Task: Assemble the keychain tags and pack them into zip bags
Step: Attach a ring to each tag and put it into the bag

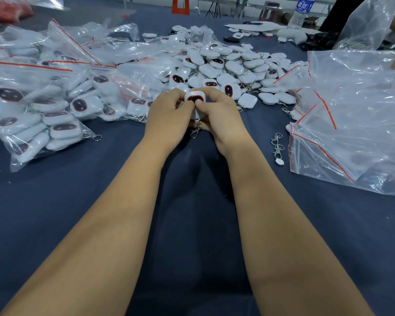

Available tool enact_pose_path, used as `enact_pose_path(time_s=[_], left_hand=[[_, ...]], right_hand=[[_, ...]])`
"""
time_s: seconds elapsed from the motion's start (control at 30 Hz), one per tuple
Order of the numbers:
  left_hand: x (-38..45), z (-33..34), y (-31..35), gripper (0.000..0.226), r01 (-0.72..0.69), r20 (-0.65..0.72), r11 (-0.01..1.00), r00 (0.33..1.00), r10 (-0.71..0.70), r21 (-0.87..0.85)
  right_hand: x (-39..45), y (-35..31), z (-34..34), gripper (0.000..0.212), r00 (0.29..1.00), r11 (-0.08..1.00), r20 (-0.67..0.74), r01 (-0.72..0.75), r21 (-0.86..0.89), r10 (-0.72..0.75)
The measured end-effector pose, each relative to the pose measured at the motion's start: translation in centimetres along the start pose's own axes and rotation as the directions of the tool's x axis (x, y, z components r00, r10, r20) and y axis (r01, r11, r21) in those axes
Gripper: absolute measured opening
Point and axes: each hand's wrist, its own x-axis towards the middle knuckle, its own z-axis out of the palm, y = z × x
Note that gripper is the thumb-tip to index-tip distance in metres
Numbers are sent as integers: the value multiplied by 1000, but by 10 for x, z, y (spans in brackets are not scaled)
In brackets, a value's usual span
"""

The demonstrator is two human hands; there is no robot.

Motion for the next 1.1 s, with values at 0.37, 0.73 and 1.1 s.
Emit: enact_pose_path(time_s=[0.37,0.73,1.1], left_hand=[[-1,1,-2,16,-47,-43,999,998,47,0],[0,2,-4,14,-98,-48,995,994,99,28],[0,0,-6,33,-183,-110,955,971,213,235]], right_hand=[[0,-1,0,30,1000,1000,16,3,26,-3],[0,-1,2,24,1000,998,0,-7,55,7],[-2,-4,-1,12,974,976,-165,177,125,-156]])
